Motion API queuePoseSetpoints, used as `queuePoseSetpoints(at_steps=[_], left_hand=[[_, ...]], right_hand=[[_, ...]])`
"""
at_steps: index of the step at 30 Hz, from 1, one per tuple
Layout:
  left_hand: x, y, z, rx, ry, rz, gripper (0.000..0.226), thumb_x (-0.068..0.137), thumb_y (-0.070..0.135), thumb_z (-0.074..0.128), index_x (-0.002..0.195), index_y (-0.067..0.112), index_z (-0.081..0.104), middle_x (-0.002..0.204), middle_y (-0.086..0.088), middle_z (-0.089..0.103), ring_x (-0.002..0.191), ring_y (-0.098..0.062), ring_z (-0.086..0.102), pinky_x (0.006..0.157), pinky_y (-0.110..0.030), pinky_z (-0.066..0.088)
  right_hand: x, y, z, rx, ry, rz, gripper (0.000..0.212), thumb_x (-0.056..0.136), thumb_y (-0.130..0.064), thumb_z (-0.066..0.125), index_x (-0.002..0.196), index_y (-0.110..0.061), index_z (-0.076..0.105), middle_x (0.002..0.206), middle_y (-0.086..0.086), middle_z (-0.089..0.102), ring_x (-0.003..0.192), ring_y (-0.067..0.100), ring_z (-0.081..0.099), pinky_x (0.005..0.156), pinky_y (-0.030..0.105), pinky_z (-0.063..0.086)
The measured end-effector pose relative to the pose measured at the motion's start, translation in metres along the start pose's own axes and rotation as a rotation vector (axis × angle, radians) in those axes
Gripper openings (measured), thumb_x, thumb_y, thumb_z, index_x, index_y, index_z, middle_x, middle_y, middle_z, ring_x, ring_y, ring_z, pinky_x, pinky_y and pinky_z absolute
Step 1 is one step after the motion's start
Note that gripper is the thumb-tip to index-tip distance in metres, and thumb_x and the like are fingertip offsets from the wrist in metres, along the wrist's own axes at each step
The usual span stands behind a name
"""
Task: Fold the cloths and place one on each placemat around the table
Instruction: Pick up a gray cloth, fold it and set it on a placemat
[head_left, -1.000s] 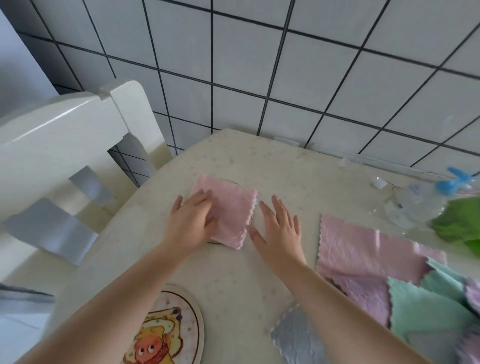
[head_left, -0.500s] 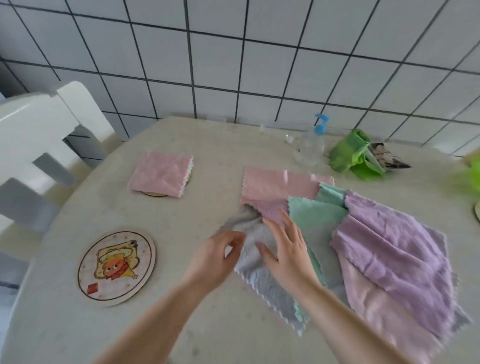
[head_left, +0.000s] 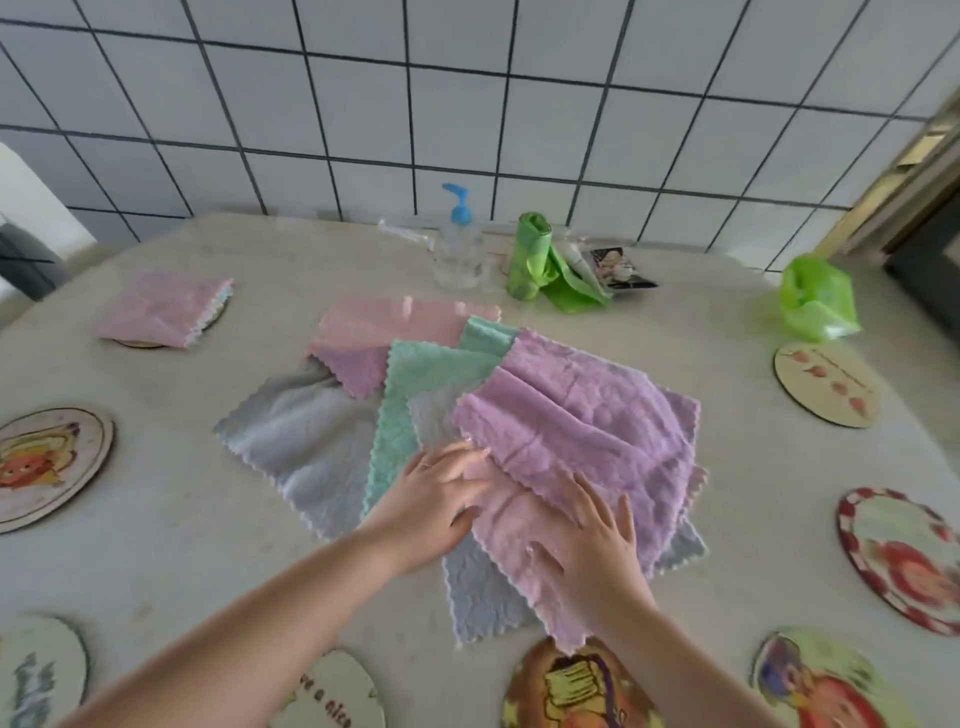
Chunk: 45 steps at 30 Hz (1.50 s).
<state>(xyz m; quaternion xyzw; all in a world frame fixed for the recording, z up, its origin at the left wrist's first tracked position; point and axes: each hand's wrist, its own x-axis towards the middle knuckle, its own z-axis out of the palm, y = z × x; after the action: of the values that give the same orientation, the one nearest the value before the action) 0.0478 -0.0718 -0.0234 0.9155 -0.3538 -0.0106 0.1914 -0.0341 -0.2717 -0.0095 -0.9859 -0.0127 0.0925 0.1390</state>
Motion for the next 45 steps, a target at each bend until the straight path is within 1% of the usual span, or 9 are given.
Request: queuePoseSetpoints(at_steps=[6, 9, 13, 18, 23, 28, 33, 41, 45], left_hand=[[0.026, 0.016, 0.035, 0.242, -0.221, 0.126, 0.053, 0.084, 0.052, 0.026, 0.119, 0.029, 0.059, 0.155, -0.003, 0.02, 0.145, -0.023, 0.004, 0.114, -0.058, 0.006], [0.028, 0.013, 0.047, 0.232, -0.129, 0.141, 0.052, 0.088, 0.056, 0.037, 0.13, 0.029, 0.051, 0.154, 0.0, 0.024, 0.145, -0.019, 0.009, 0.114, -0.057, 0.007], [0.034, 0.006, 0.051, 0.21, -0.034, 0.105, 0.055, 0.09, 0.051, 0.04, 0.138, 0.025, 0.042, 0.151, 0.007, 0.03, 0.142, -0.009, 0.014, 0.116, -0.047, -0.006], [0.041, 0.005, 0.047, 0.13, 0.175, 0.171, 0.037, 0.088, 0.026, 0.044, 0.12, 0.018, 0.062, 0.124, 0.001, 0.06, 0.113, -0.013, 0.057, 0.116, -0.048, 0.006], [0.028, 0.029, 0.04, 0.167, 0.38, 0.203, 0.028, 0.092, 0.038, 0.053, 0.111, 0.021, 0.064, 0.115, 0.006, 0.061, 0.104, -0.014, 0.058, 0.115, -0.045, 0.019], [0.0, 0.073, 0.003, -0.02, 0.65, 0.149, 0.038, 0.082, 0.007, 0.062, 0.12, 0.012, 0.06, 0.125, 0.0, 0.057, 0.108, -0.018, 0.055, 0.096, -0.019, 0.038], [-0.038, 0.112, -0.056, 0.036, 0.834, 0.18, 0.034, 0.085, 0.002, 0.057, 0.117, 0.013, 0.064, 0.123, 0.002, 0.058, 0.109, -0.011, 0.054, 0.096, -0.019, 0.039], [-0.121, 0.125, -0.153, 0.4, 0.724, 0.214, 0.027, 0.088, 0.008, 0.049, 0.097, 0.017, 0.073, 0.104, 0.002, 0.065, 0.101, -0.019, 0.053, 0.093, -0.026, 0.037], [-0.152, 0.118, -0.176, 0.219, 0.62, 0.116, 0.025, 0.09, 0.01, 0.056, 0.111, 0.015, 0.068, 0.102, 0.004, 0.062, 0.09, -0.003, 0.055, 0.084, -0.009, 0.037]], right_hand=[[-0.001, 0.035, 0.017, -0.082, 0.017, -0.076, 0.052, 0.085, -0.045, 0.052, 0.135, -0.045, 0.037, 0.153, -0.008, 0.022, 0.143, 0.015, 0.016, 0.111, 0.059, -0.007], [0.006, 0.049, 0.03, -0.176, 0.112, -0.093, 0.062, 0.078, -0.057, 0.05, 0.134, -0.031, 0.045, 0.138, -0.009, 0.047, 0.126, 0.015, 0.047, 0.107, 0.062, 0.025], [0.016, 0.06, 0.037, -0.234, 0.304, -0.214, 0.061, 0.08, -0.057, 0.035, 0.128, -0.025, 0.054, 0.122, -0.009, 0.059, 0.112, 0.015, 0.058, 0.101, 0.056, 0.04], [0.027, 0.073, 0.034, -0.171, 0.393, -0.223, 0.027, 0.089, -0.038, 0.052, 0.106, -0.02, 0.064, 0.112, -0.006, 0.062, 0.102, 0.018, 0.06, 0.079, 0.033, 0.053], [0.009, 0.066, 0.005, -0.112, 0.526, -0.125, 0.019, 0.091, -0.027, 0.051, 0.105, -0.02, 0.062, 0.107, -0.007, 0.063, 0.092, 0.018, 0.06, 0.071, 0.032, 0.051], [-0.043, 0.041, -0.049, -0.034, 0.743, -0.18, 0.019, 0.09, -0.021, 0.052, 0.105, -0.023, 0.063, 0.101, -0.004, 0.066, 0.084, 0.022, 0.061, 0.063, 0.03, 0.043], [-0.096, 0.011, -0.104, 0.013, 0.904, -0.276, 0.016, 0.089, -0.016, 0.053, 0.098, -0.022, 0.065, 0.095, -0.003, 0.067, 0.083, 0.023, 0.062, 0.069, 0.033, 0.049], [-0.135, -0.016, -0.162, -0.076, 0.89, -0.365, 0.015, 0.086, -0.016, 0.056, 0.094, -0.025, 0.066, 0.095, -0.008, 0.068, 0.089, 0.019, 0.061, 0.077, 0.037, 0.05], [-0.133, -0.032, -0.167, 0.039, 0.888, -0.377, 0.006, 0.085, -0.02, 0.062, 0.081, -0.025, 0.064, 0.08, -0.009, 0.066, 0.076, 0.015, 0.059, 0.064, 0.03, 0.046]])
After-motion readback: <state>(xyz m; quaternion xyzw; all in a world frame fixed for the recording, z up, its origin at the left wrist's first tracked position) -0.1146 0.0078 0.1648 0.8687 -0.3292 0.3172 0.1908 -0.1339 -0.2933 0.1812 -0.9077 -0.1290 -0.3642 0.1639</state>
